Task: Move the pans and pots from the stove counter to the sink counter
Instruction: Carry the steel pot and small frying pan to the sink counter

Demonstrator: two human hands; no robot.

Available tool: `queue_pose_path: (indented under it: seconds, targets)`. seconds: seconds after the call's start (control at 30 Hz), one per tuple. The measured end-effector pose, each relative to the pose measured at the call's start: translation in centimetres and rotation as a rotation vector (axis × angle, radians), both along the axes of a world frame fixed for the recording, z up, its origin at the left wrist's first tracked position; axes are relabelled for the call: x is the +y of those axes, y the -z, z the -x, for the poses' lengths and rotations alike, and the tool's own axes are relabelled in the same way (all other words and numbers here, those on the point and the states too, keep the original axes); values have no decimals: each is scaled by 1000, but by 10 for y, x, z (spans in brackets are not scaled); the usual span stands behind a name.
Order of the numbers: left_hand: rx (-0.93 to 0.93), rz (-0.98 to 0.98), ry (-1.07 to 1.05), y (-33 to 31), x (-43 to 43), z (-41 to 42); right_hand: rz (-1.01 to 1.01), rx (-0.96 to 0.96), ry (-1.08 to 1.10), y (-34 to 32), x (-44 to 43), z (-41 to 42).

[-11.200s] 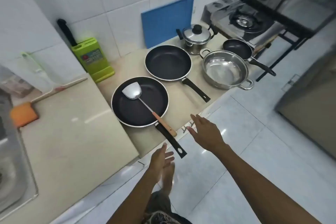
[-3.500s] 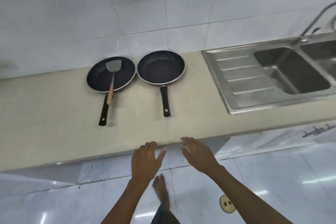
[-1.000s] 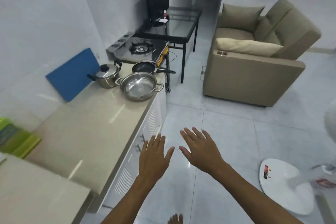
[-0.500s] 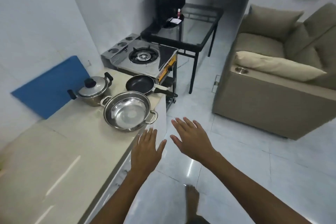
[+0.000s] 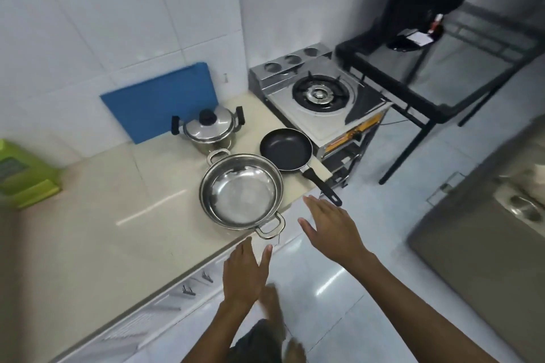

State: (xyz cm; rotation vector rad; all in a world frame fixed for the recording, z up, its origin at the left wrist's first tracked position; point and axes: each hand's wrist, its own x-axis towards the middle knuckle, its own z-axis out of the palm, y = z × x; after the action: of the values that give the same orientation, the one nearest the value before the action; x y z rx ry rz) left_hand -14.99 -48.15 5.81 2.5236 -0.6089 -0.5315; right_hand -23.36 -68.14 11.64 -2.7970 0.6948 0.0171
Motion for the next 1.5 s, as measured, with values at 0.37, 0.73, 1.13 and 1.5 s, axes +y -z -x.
queue_pose_path:
  seconds: [0.37, 0.73, 1.13, 1.5]
  targets:
    - [1029, 505, -877, 44, -69, -46, -193, 87, 8, 45, -106, -82]
    - [1210, 1062, -1392, 49, -127, -51, -499, 163, 278, 118, -183, -144]
    - [875, 1047, -1716, 48, -175, -51, -1179, 186, 436, 151, -219, -151]
    - [649, 1102, -1835, 40, -150, -33, -863, -62, 182, 135, -219, -125]
